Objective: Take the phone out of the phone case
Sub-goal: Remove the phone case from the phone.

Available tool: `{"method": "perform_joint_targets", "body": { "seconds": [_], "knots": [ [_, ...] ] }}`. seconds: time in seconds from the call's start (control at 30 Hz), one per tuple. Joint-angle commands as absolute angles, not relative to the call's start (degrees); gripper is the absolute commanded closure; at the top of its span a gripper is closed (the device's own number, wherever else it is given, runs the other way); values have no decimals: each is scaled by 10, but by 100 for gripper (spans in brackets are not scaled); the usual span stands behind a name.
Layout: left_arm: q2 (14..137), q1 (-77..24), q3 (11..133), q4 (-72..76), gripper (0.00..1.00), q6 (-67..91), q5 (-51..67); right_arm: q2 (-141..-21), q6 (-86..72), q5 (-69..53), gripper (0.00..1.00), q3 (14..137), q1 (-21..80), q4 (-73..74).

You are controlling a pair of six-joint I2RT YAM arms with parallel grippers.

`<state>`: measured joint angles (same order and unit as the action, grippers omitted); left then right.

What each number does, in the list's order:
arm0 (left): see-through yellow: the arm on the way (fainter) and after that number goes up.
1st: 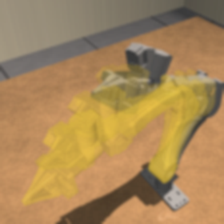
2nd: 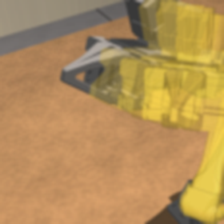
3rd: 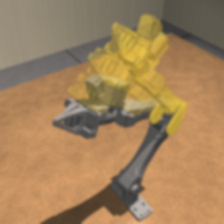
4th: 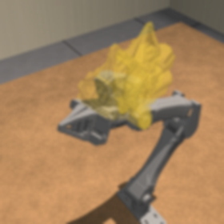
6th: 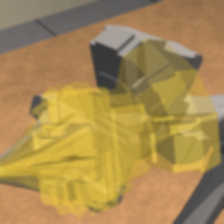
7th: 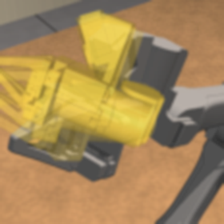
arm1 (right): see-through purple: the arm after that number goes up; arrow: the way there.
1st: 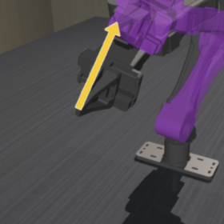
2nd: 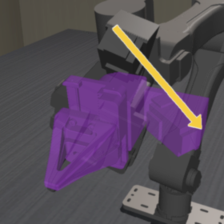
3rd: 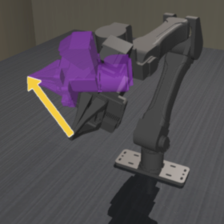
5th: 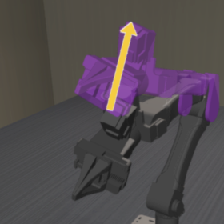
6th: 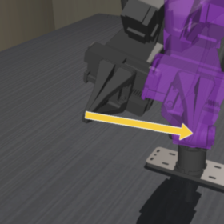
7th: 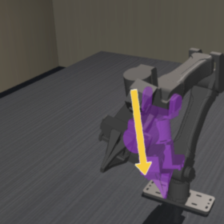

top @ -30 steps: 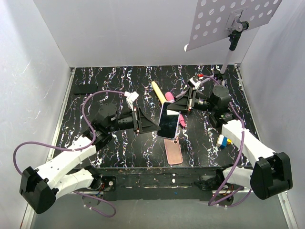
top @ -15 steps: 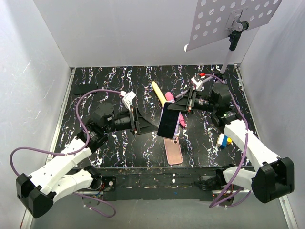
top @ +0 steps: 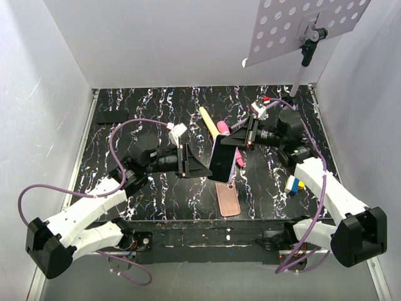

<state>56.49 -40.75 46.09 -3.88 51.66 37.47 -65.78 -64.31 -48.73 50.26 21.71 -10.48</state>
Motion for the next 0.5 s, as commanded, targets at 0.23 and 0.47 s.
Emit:
{"method": "perform_joint_targets", "body": {
  "seconds": [0.23,0.47],
  "knots": [
    [583,-423,438,129,60,583,441,-635,-653,-496,99,528,214,-152],
    [634,-422,434,274,67,676,475,-631,-647,-517,99,506,215,-231]
  ]
}}
